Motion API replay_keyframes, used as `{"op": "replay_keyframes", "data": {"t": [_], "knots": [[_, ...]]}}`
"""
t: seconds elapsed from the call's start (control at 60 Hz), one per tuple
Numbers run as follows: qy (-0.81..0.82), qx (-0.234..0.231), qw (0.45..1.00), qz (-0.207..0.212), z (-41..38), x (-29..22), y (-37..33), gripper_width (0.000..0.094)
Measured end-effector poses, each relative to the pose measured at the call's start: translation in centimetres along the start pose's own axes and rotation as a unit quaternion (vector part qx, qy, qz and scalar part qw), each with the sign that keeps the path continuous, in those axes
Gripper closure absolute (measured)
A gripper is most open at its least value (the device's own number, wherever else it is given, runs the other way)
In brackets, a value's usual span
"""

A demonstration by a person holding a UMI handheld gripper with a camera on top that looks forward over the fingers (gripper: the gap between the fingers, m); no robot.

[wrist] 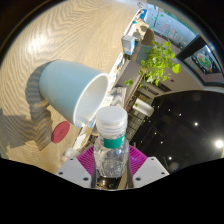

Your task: Pour water

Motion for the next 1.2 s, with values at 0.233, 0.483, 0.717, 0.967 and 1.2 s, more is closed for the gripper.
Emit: {"op": "replay_keyframes", "data": {"t": [0.233,0.483,0.717,0.967,1.2], "knots": [[0.243,-0.043,0.969,0.005,3.3,2.1,-0.7,0.0526],[0.593,-0.123,0.796,0.007,4.1,6.0,0.6,0.0526],[0.748,-0.214,0.628,-0.010,-2.8,5.4,4.7,0.0523],[0.794,-0.269,0.545,-0.017,-9.4,2.1,6.7,0.0520],[0.810,-0.243,0.534,-0.009,-11.0,1.1,6.4,0.0465]]}}
Point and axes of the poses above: the point between the fingertips, and its own axes, seen from behind it with the camera up: z to the right, x down, y forward, the way the camera looks, the point moved 8 cm from there along -y, backward, against the way the camera looks, and after that the axes turned 5 degrees about x, right-handed, at the moved point
